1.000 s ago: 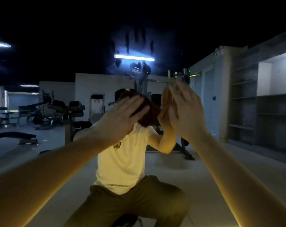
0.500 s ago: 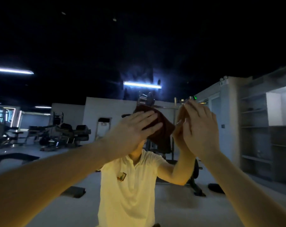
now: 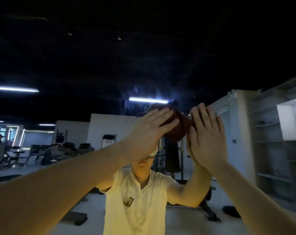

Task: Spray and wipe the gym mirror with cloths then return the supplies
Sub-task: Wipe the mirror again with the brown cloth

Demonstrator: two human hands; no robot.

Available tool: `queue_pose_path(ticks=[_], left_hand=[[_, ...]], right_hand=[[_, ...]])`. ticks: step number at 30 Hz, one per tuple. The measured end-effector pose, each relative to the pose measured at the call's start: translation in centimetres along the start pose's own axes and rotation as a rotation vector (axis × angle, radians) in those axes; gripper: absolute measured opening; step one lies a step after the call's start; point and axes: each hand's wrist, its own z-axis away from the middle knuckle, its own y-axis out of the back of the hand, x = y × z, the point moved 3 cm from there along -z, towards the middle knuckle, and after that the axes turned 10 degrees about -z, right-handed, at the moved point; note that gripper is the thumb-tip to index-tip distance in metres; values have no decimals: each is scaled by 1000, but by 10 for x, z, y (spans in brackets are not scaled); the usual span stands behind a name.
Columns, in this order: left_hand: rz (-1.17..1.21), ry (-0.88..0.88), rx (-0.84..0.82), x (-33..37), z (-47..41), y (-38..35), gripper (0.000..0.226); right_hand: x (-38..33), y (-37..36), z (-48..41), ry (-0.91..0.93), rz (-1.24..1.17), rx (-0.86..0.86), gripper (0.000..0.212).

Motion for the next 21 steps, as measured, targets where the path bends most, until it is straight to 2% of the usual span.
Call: queue_pose_path(ticks=[2,3,6,8,10,13,15,16,18,21], left_hand=[[-80,-129,-33,-34,4,13,87],[-106,-90,-26,-60,-5,19,83],[-111,295,49,-127,-40,35,70],[-89,497,97,-120,-55,28,68],[-21,459,104,-76,-60,13,72],[63,171,35,-13,-52,0,76],[2,24,0,-10,-35,1,77],[-55,8,-21,-21,-24,3,80],[-93,93,-32,-52,6,8,84],[-109,355,34,-108,63,27,82]], right_hand=[[1,-3,3,-12,16,-2,59],[1,-5,3,-16,30,2,59],[4,-12,4,-16,44,-9,60],[5,-14,5,-17,46,-5,60],[4,-14,6,-18,41,-9,60],[-1,-8,5,-35,-1,-12,61],[-4,-3,4,-42,-26,-12,61],[-5,-2,4,-40,-29,-7,61],[-1,-6,6,-35,-10,-6,61],[3,-15,7,-58,21,-20,61]])
